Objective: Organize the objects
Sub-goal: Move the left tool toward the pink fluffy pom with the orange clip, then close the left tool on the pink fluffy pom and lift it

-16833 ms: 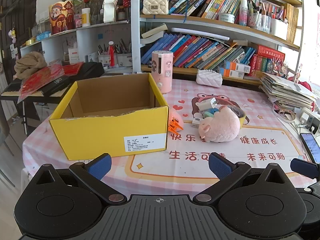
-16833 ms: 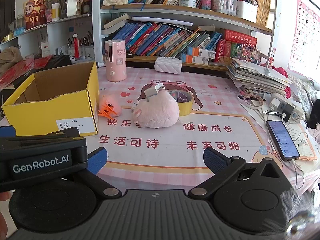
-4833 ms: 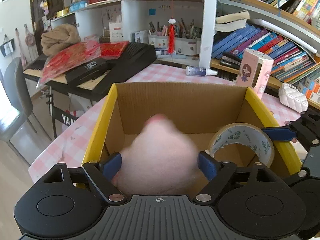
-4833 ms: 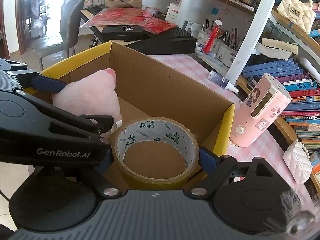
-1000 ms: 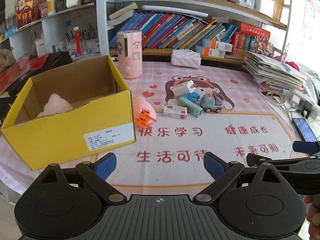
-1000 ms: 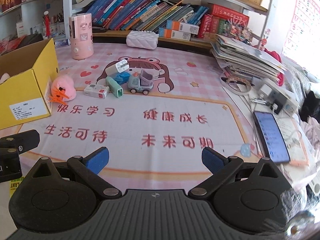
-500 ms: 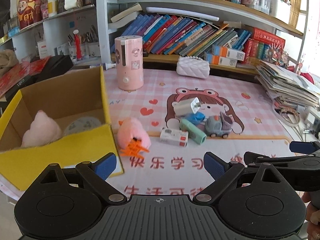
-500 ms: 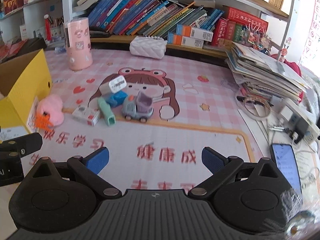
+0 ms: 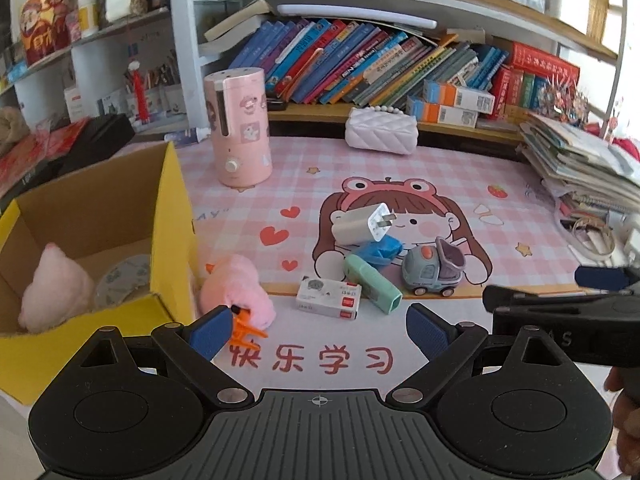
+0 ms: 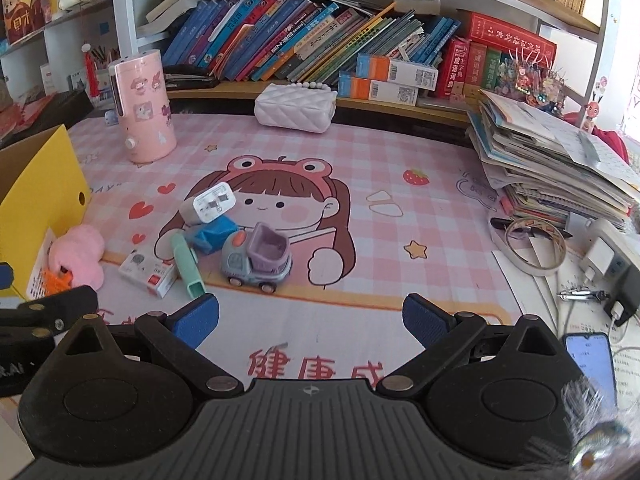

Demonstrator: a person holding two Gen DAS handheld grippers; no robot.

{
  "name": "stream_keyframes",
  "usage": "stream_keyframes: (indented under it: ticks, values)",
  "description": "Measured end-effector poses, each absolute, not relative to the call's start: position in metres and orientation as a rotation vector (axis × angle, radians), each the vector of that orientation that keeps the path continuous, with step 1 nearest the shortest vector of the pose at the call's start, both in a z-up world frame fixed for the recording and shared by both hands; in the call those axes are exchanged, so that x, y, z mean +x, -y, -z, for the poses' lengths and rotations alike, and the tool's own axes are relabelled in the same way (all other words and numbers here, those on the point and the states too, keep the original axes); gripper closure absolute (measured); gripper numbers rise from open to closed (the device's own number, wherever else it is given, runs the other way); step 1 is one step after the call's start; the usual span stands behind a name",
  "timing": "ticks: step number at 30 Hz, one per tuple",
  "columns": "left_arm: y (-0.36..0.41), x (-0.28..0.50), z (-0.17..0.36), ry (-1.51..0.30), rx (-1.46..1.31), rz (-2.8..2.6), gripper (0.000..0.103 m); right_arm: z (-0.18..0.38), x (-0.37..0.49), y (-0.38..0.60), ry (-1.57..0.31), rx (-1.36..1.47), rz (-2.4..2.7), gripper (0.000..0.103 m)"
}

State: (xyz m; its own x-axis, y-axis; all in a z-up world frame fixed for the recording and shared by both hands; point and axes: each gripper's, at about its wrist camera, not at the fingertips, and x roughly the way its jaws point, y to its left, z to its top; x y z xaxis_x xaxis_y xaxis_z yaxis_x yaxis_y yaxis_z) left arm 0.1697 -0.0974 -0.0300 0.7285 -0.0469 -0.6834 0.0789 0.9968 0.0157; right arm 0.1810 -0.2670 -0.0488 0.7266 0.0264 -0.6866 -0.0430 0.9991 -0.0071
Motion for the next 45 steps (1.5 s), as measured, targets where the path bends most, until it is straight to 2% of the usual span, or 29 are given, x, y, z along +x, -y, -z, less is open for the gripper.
stream_keyframes:
  ticks: [4, 6, 9, 14, 16, 18, 19, 24, 32, 35, 38, 39, 45]
  values:
    - [0.102, 0.175, 0.034, -0.765, 0.043, 0.073, 0.009, 0.049, 0.185, 0.272, -0.740, -0.007, -0.051, 0.005]
    - [0.103, 0.178, 0.037, -0.775, 0.044, 0.072, 0.016, 0.050, 0.188, 0.275, -0.739, 0.002, -0.056, 0.005]
    - [0.104, 0.184, 0.044, -0.792, 0.051, 0.048, 0.019, 0.052, 0.193, 0.277, -0.742, 0.012, -0.062, 0.005]
    - [0.099, 0.190, 0.045, -0.773, 0.054, -0.036, 0.020, 0.056, 0.201, 0.277, -0.754, 0.007, -0.078, 0.006]
    - [0.099, 0.193, 0.043, -0.756, 0.080, -0.063, 0.028, 0.058, 0.206, 0.276, -0.760, 0.010, -0.088, 0.006]
    - [0.101, 0.201, 0.043, -0.754, 0.125, -0.099, 0.053, 0.060, 0.211, 0.274, -0.764, 0.012, -0.096, 0.006]
    - [0.104, 0.206, 0.044, -0.754, 0.154, -0.121, 0.055, 0.060, 0.213, 0.274, -0.764, 0.012, -0.098, 0.006]
    - [0.115, 0.227, 0.058, -0.746, 0.306, -0.234, 0.056, 0.062, 0.219, 0.272, -0.763, 0.009, -0.112, 0.006]
    - [0.117, 0.251, 0.065, -0.761, 0.363, -0.300, 0.056, 0.065, 0.221, 0.275, -0.777, 0.000, -0.122, 0.006]
    - [0.131, 0.245, 0.066, -0.712, 0.453, -0.262, 0.056, 0.065, 0.222, 0.277, -0.774, 0.000, -0.118, 0.006]
    - [0.124, 0.248, 0.074, -0.792, 0.398, -0.255, 0.056, 0.065, 0.222, 0.279, -0.774, 0.006, -0.108, 0.006]
    - [0.119, 0.250, 0.076, -0.814, 0.374, -0.268, 0.060, 0.065, 0.222, 0.280, -0.774, 0.009, -0.107, 0.006]
    - [0.110, 0.248, 0.079, -0.825, 0.376, -0.277, 0.061, 0.064, 0.223, 0.279, -0.777, 0.017, -0.114, 0.006]
